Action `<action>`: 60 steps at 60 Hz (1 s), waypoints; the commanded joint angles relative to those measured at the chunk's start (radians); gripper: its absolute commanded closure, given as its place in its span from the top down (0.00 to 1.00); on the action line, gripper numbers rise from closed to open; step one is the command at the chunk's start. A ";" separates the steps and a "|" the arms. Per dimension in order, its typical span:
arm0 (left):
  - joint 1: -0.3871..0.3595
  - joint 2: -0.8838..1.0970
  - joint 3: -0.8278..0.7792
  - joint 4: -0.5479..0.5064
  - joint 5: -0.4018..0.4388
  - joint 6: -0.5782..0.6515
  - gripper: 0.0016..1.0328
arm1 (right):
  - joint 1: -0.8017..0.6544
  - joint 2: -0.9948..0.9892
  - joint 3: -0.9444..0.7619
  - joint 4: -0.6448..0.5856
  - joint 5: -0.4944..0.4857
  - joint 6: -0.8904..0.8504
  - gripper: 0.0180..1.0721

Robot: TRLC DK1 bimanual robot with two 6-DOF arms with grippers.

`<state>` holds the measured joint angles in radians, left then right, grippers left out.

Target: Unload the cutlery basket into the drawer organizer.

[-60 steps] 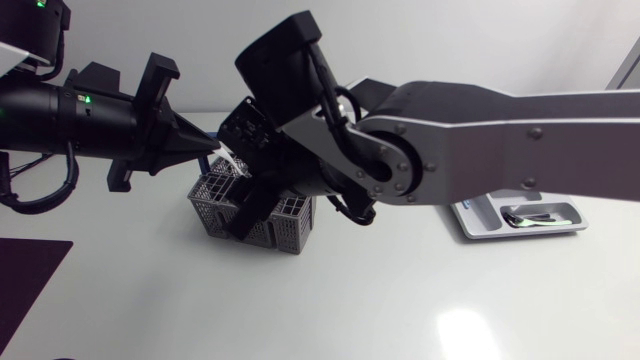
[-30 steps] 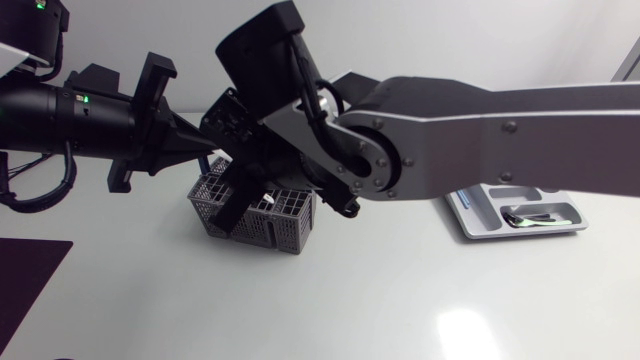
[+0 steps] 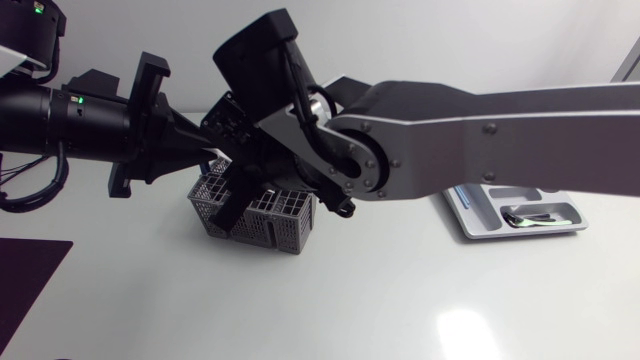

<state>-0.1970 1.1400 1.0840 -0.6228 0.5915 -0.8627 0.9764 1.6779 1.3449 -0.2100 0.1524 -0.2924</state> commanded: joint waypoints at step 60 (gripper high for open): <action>0.030 0.050 0.024 -0.152 -0.274 0.554 0.96 | -0.277 -0.271 -0.125 -0.393 -0.306 -0.217 0.05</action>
<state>-0.1593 1.1931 1.1263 -0.7738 0.3332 -0.3832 0.7361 1.4357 1.2579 -0.5610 -0.1230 -0.4622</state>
